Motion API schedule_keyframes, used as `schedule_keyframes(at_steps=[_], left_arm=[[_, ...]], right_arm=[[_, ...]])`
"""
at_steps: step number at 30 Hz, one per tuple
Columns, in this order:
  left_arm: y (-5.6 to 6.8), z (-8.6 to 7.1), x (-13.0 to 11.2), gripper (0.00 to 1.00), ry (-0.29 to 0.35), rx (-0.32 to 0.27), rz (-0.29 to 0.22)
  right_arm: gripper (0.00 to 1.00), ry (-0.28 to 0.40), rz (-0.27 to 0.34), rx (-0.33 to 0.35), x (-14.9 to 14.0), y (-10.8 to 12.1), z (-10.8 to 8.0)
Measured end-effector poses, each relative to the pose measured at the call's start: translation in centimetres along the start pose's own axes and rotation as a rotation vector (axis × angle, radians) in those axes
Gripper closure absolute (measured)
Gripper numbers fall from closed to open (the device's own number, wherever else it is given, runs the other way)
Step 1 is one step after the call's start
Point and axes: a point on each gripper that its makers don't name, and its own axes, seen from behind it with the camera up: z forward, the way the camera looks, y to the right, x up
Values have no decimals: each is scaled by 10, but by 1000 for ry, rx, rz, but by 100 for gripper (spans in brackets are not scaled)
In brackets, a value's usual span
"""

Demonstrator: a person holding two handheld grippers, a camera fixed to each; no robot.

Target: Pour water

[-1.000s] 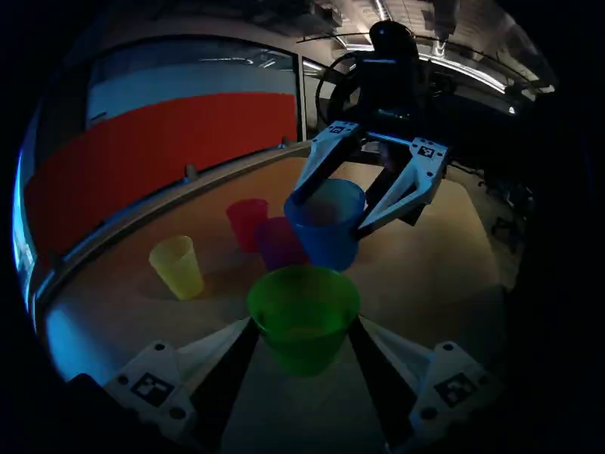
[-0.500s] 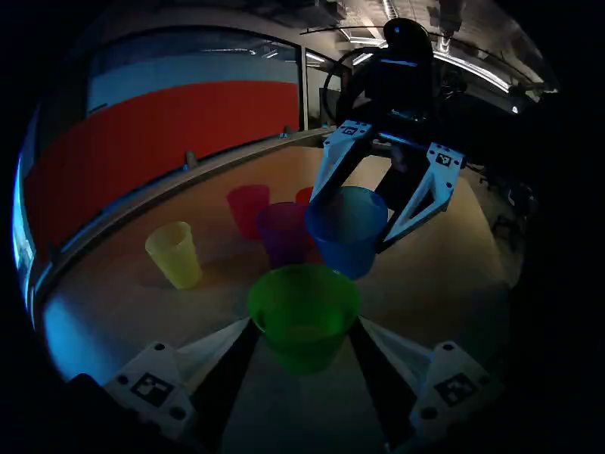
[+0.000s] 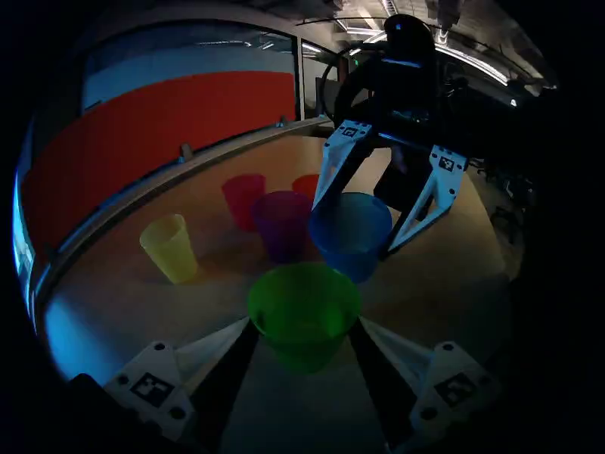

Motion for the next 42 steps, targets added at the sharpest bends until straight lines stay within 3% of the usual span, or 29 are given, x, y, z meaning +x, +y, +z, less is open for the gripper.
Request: schedule_keyframes(at_steps=[15,42], left_arm=[[1,0,-4,17,-30,-4,25],[0,-3,-18,17,-55,1,19]], right_arm=[[7,7,-10,-2,-7,-2,6],[7,0,-5,-11,-21,-2,7]])
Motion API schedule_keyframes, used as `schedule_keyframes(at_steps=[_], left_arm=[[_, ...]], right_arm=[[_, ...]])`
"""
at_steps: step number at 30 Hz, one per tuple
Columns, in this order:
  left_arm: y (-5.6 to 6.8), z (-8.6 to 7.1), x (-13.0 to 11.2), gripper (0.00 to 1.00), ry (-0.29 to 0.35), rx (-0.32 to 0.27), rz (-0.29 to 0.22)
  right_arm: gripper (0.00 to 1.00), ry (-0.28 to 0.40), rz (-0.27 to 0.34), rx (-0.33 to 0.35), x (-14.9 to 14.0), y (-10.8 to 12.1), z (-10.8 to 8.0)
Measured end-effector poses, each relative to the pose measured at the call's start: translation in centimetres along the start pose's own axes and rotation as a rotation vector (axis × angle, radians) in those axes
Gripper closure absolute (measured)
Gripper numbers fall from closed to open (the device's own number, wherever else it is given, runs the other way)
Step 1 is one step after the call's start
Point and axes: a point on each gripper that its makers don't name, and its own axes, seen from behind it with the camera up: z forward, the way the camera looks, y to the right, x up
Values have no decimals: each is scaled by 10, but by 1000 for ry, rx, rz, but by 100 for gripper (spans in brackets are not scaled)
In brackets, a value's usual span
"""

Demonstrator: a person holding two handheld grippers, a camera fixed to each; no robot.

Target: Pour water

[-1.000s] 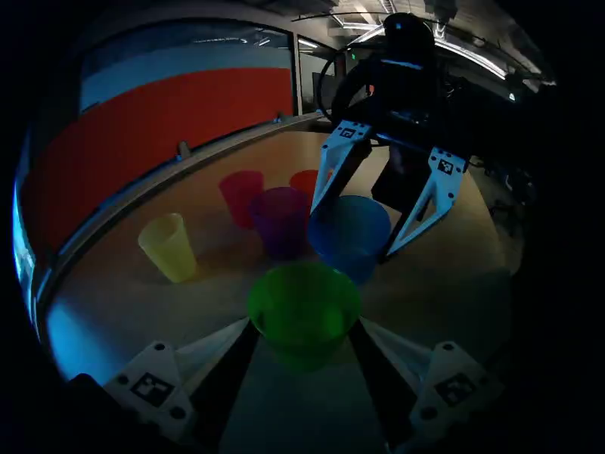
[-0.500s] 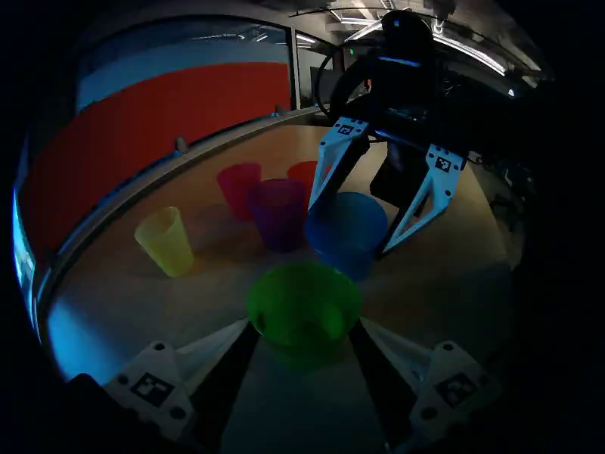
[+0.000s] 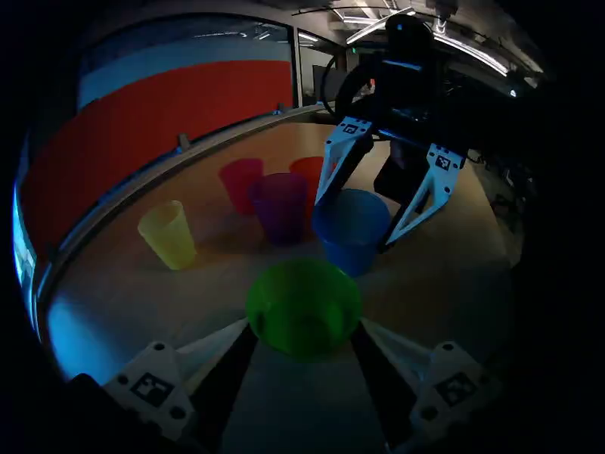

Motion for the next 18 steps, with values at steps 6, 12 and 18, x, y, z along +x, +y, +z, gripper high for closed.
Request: schedule_keyframes(at_steps=[6,12,18], left_arm=[[-1,0,0,17,-2,0,-1],[-1,1,1,17,-6,-1,-1],[-1,1,1,17,-10,-2,-2]], right_arm=[[6,-10,2,-6,-4,0,-5],[6,-18,5,-18,-8,1,-7],[6,-19,11,-23,-10,2,-9]])
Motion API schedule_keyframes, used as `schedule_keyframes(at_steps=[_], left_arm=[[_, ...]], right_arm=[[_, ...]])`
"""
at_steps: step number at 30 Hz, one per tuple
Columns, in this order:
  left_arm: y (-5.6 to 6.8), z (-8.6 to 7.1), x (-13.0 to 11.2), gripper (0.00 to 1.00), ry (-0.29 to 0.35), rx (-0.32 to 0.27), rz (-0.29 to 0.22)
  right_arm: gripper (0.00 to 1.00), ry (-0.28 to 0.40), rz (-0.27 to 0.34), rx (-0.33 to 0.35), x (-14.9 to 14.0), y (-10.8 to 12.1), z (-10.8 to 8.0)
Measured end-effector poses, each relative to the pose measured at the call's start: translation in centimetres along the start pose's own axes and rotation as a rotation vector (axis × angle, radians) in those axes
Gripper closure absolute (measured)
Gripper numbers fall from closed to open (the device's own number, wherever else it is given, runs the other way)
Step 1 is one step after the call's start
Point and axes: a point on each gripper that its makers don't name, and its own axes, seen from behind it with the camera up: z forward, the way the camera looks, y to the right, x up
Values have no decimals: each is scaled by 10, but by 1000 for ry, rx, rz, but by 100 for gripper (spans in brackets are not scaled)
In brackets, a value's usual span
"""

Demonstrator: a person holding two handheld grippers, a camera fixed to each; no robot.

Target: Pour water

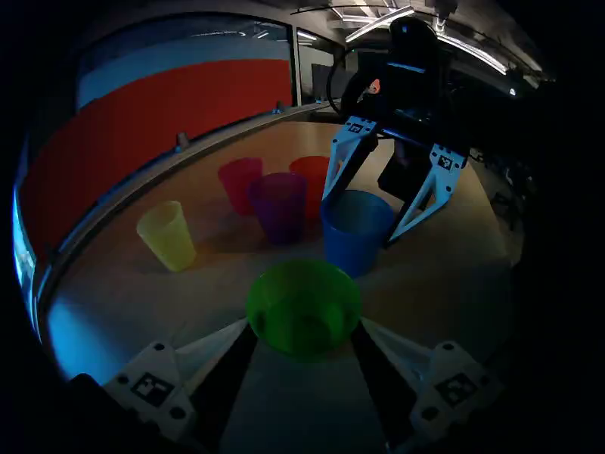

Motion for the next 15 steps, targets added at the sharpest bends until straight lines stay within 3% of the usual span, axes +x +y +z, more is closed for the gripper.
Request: schedule_keyframes(at_steps=[15], left_arm=[[-1,3,-1,16,-10,-6,-12]], right_arm=[[4,-28,-11,-10,-10,1,0]])
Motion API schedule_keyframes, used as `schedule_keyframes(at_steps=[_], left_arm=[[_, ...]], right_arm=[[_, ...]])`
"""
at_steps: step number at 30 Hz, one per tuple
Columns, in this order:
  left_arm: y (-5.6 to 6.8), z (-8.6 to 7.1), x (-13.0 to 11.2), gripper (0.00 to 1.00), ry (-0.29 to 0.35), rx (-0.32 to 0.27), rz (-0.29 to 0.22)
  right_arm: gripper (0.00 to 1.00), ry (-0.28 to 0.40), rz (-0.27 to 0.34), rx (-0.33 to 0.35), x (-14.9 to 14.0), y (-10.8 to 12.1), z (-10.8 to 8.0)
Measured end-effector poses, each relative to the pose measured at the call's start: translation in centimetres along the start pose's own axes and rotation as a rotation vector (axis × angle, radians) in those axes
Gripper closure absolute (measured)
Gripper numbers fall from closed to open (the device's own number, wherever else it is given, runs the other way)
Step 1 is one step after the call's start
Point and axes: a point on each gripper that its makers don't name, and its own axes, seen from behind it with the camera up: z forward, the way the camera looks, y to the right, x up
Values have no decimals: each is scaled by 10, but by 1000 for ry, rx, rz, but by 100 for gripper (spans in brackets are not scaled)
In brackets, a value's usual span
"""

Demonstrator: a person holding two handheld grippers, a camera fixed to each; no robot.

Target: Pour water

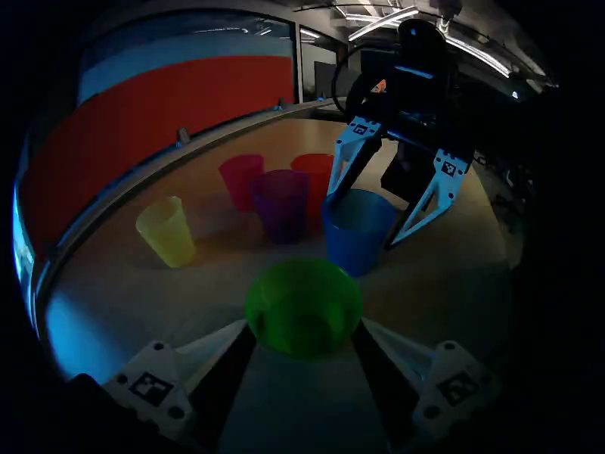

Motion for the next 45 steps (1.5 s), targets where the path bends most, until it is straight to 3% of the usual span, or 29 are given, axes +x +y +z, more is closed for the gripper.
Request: schedule_keyframes(at_steps=[23,45], left_arm=[[-5,-1,-22,16,-68,20,7],[-16,-35,-43,16,-78,118,-22]], right_arm=[[3,-16,13,-25,-12,1,-10],[3,-18,39,-100,-28,0,-39]])
